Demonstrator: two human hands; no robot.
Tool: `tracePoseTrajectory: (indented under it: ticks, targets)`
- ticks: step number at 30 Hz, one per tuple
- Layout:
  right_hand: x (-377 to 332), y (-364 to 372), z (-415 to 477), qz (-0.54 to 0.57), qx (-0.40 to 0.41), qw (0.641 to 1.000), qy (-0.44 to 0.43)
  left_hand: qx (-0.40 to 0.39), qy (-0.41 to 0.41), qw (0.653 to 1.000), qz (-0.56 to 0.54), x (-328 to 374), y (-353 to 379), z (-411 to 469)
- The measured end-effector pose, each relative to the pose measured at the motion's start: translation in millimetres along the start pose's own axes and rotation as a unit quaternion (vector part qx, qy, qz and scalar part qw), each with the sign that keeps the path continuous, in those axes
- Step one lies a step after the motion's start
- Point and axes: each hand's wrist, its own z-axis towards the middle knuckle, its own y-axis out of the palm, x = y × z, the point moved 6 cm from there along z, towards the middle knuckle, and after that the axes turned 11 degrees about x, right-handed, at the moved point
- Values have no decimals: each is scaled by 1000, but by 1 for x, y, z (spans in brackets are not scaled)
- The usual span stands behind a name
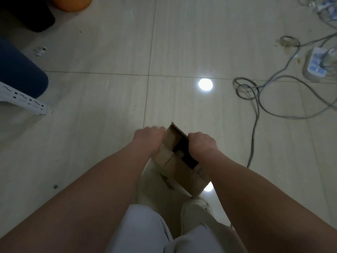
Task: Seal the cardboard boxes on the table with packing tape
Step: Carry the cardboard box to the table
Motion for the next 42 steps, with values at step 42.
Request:
tracePoseTrajectory:
  ticks: [42]
  targets:
    - [75,-829,-232,837,194,484,169,251,-89,677,-686,-83,-834,-182]
